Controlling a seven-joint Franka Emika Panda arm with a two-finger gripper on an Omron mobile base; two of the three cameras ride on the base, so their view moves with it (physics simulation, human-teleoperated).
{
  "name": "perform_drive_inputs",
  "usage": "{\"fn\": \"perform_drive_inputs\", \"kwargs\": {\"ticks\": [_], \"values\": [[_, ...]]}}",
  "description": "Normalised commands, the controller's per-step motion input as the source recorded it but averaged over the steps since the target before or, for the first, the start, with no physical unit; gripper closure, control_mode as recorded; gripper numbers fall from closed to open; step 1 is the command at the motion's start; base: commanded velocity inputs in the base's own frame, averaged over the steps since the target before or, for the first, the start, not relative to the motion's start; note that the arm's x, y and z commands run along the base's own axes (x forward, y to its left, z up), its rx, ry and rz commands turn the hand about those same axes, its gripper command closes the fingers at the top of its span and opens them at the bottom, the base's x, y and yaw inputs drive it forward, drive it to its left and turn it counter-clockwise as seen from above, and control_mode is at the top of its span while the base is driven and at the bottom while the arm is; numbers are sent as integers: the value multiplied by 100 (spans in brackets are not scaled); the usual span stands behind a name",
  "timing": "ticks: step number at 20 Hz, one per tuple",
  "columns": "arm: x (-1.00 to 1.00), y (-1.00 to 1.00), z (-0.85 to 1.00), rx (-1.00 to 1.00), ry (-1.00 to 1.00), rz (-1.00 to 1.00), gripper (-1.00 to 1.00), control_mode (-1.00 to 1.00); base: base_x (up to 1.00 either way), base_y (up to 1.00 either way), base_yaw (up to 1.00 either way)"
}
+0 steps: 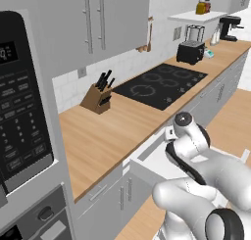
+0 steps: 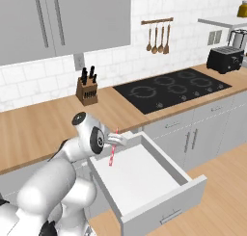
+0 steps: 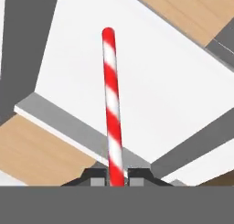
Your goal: Take a straw from the drawer in front and place it inside the glass cup on the dining counter.
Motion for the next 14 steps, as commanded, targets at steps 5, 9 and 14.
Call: {"fn": "perform_drive_inputs", "kwargs": {"ticks": [5, 9, 14], "values": [[-10, 88, -61, 29, 2, 1, 100, -100, 0, 0, 0], [-7, 55, -66, 13, 0, 0, 100, -100, 0, 0, 0], [0, 50, -80, 0, -4, 0, 100, -100, 0, 0, 0]]}}
